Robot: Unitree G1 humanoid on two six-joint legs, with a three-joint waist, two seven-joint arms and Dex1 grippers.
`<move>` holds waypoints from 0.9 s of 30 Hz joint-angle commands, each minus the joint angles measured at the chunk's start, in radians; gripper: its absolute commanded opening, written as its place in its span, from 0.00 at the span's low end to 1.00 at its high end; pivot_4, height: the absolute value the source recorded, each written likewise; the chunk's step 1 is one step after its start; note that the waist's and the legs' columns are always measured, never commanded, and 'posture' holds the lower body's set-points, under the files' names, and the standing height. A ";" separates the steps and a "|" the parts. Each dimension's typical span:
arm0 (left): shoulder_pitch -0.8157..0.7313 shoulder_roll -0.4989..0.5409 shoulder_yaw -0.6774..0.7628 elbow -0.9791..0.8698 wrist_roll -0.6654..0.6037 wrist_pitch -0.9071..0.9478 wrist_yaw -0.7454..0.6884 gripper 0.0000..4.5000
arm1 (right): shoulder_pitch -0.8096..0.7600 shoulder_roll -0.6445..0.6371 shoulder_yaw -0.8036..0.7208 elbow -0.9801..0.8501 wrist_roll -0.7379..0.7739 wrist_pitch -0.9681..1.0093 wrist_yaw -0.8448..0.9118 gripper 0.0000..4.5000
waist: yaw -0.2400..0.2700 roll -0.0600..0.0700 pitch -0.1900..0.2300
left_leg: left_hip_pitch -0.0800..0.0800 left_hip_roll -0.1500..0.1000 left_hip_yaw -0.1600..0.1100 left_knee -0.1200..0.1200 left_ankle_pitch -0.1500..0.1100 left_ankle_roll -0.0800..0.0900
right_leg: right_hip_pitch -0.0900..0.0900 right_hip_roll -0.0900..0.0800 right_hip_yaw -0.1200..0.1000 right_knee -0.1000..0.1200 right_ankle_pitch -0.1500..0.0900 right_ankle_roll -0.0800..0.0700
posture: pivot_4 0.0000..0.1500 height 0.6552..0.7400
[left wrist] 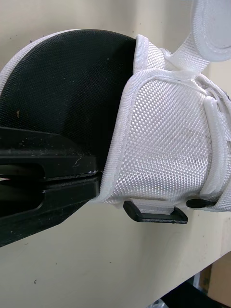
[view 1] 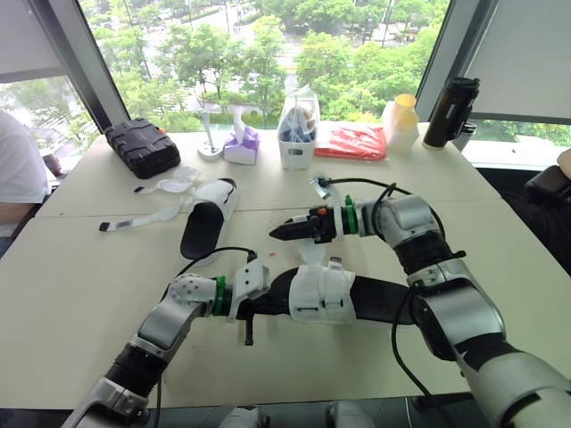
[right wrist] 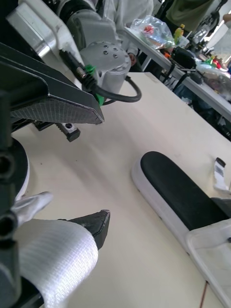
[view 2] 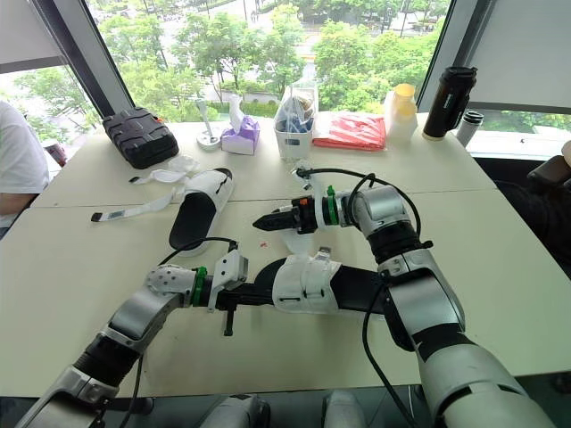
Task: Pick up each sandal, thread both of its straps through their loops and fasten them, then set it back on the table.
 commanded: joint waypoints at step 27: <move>0.046 -0.005 -0.097 0.080 0.074 0.053 -0.011 0.00 | 0.011 -0.080 -0.142 -0.451 0.159 0.228 -0.034 0.01 | 0.004 0.001 0.000 | -0.002 -0.001 -0.001 0.000 0.000 0.000 | -0.001 -0.001 0.000 0.000 0.000 0.000 | 1.00 1.00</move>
